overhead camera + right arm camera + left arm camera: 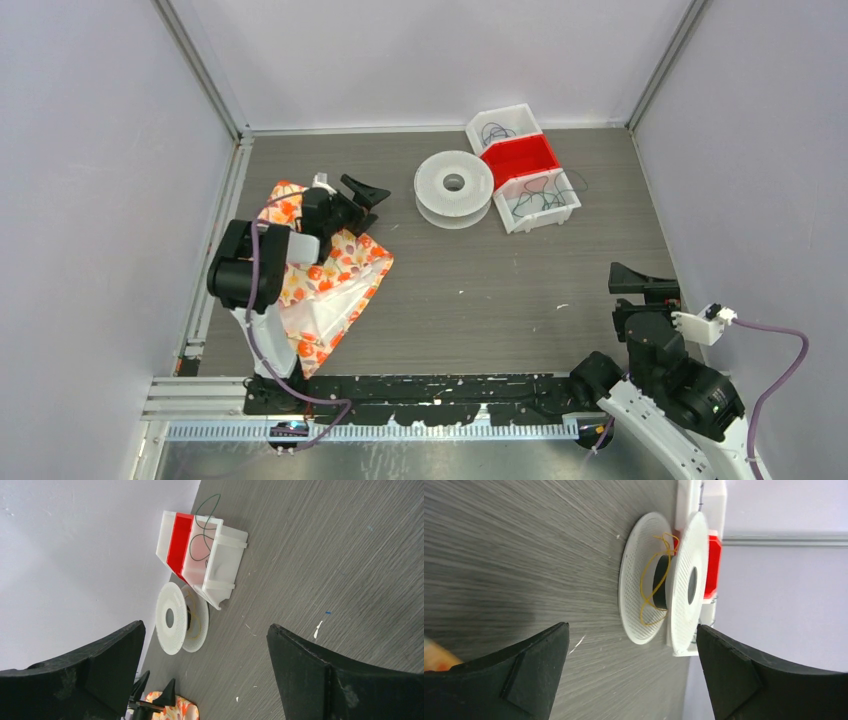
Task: Wrap the cables
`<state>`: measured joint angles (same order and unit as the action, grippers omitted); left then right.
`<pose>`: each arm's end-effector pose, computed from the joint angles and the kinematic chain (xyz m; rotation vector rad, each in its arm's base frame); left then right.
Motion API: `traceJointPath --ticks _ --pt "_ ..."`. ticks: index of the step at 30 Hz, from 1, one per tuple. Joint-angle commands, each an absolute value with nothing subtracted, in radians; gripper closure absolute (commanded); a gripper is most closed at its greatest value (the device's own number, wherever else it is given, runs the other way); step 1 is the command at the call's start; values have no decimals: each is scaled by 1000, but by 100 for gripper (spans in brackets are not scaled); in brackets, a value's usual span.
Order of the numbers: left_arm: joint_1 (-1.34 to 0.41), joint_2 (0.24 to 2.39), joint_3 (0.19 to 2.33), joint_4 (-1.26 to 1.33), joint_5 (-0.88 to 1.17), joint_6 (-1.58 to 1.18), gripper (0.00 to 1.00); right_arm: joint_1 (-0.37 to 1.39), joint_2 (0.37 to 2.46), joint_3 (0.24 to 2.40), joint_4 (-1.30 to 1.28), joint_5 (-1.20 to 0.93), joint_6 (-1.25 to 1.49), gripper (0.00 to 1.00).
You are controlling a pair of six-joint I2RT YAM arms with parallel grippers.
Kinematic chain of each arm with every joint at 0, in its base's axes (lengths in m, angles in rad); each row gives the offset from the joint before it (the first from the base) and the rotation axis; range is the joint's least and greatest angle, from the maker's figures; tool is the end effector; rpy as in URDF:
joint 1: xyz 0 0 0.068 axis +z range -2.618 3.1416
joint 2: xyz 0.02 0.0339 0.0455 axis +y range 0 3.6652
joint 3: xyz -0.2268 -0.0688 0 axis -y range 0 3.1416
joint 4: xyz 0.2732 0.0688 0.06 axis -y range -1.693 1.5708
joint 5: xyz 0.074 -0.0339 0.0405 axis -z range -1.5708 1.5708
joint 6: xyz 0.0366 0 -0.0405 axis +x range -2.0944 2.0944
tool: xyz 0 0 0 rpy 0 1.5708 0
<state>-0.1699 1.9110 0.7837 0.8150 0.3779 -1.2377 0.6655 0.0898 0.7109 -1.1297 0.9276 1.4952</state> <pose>0.3623 -0.0759 0.0731 -0.8032 1.9234 -1.2735 0.0694 0.0172 0.2949 1.2247 1.4522 0.5150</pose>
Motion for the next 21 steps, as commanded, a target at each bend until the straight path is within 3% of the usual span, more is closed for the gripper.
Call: traceJointPath --ticks 1,9,15,21 --pt "-114 1763 839 468 386 -1030 0 668 116 741 -1087 988 1467 4" --pt "-88 1499 1025 -4 333 -757 0 668 260 812 -1052 1000 1267 1" --pt "-134 1362 1226 -565 62 -455 0 667 635 1030 -1073 1070 947 0" --pt "-138 1271 1243 -861 -134 -485 0 667 897 1186 -1035 1143 737 0"
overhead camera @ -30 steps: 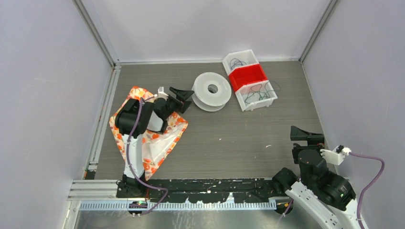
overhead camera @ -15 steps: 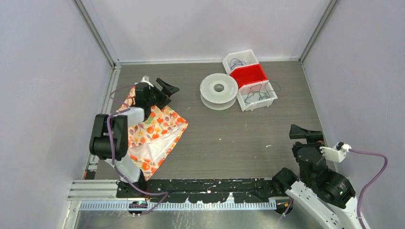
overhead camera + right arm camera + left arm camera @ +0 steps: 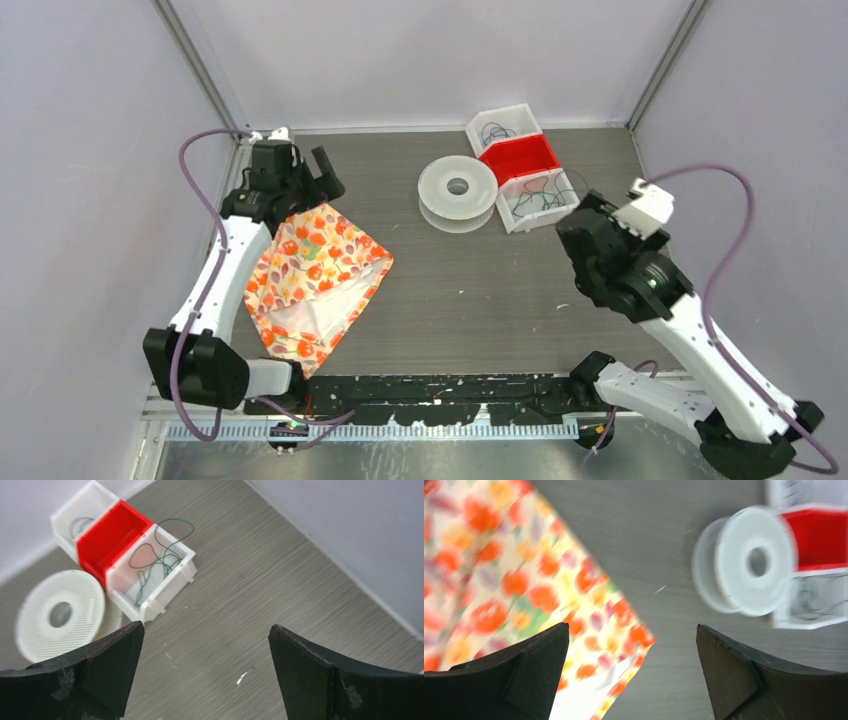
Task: Wrap the cables
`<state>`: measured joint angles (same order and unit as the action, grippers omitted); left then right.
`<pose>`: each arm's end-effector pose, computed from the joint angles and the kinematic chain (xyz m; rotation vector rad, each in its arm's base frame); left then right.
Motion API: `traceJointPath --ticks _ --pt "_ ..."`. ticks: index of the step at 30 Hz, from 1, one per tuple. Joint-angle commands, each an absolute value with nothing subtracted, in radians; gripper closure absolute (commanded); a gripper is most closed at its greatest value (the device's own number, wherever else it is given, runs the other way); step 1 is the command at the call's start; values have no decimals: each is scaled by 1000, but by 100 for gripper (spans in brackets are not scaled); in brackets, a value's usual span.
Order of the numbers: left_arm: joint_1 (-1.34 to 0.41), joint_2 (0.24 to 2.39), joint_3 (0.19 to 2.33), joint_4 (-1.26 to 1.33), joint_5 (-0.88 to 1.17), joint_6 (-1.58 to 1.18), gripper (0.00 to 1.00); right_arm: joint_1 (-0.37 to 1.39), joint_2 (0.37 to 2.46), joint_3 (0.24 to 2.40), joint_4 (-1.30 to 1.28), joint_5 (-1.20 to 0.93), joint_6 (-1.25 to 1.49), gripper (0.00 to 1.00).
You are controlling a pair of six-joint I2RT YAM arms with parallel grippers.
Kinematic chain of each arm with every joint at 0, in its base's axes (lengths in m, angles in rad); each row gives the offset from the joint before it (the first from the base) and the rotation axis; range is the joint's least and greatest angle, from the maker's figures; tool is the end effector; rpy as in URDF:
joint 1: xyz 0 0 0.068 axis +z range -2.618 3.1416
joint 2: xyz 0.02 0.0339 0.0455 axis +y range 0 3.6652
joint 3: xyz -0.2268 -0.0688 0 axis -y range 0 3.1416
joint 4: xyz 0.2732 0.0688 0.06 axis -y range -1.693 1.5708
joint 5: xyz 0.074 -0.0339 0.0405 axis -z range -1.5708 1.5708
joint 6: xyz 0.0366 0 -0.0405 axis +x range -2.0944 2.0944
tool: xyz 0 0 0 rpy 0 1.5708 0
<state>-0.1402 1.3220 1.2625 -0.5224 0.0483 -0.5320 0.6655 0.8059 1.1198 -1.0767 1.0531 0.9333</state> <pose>0.3293 -0.0483 0.3162 -0.3974 2.1485 -0.4383 0.1540 0.0805 0.3549 0.7092 1.7886 -0.1844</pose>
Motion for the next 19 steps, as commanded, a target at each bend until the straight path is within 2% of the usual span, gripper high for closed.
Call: traceJointPath --ticks 1,9,19 --pt "-138 1233 1221 -869 -133 -489 0 668 911 1187 -1006 1137 715 0" --pt "-139 1011 1080 -811 -66 -479 0 667 866 1097 -830 1045 726 0" --pt "-140 979 1097 -845 -91 -427 1 667 834 1049 -825 1027 805 0"
